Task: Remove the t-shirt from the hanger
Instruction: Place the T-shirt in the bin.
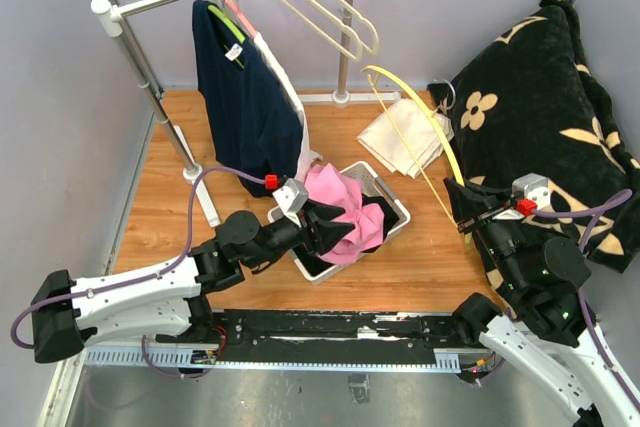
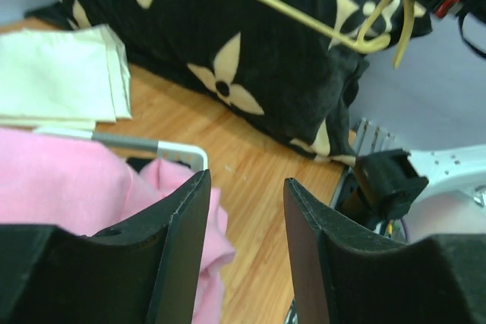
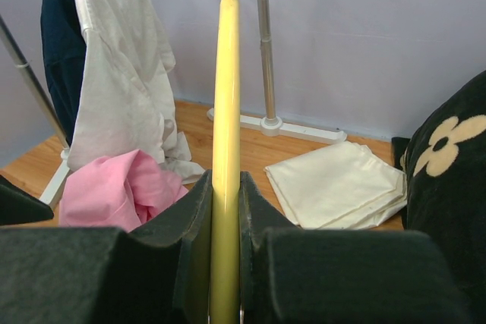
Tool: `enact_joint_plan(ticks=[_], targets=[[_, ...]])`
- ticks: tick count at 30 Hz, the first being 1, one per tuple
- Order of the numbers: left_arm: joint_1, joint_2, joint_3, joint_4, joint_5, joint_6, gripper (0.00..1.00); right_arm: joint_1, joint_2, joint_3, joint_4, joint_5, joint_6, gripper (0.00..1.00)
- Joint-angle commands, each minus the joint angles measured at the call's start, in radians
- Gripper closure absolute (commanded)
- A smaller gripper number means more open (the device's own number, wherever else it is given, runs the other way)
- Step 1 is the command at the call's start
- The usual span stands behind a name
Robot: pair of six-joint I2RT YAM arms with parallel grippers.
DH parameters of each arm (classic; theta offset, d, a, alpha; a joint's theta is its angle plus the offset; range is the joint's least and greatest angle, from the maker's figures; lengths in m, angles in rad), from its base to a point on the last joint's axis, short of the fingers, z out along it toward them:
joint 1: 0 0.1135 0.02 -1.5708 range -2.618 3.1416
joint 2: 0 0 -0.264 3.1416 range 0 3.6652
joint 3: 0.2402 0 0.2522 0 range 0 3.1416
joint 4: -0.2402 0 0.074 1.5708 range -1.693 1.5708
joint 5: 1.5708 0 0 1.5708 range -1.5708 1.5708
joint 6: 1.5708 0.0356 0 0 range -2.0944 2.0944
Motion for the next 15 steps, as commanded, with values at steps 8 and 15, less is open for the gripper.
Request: enact_joint_plan(ticks=[8,15], targets=[[-0.008,0.123,0.118,0.015,-0.295,0.134,0.32,0.020,0.001,-0.001,0.044,-0.026,0.012,0.99],[0.023,0.296,0.141,0.051,-0.309,0.108,0.27,0.021,-0.001,-0.002,0.041,-0.016,0.009,0.99]])
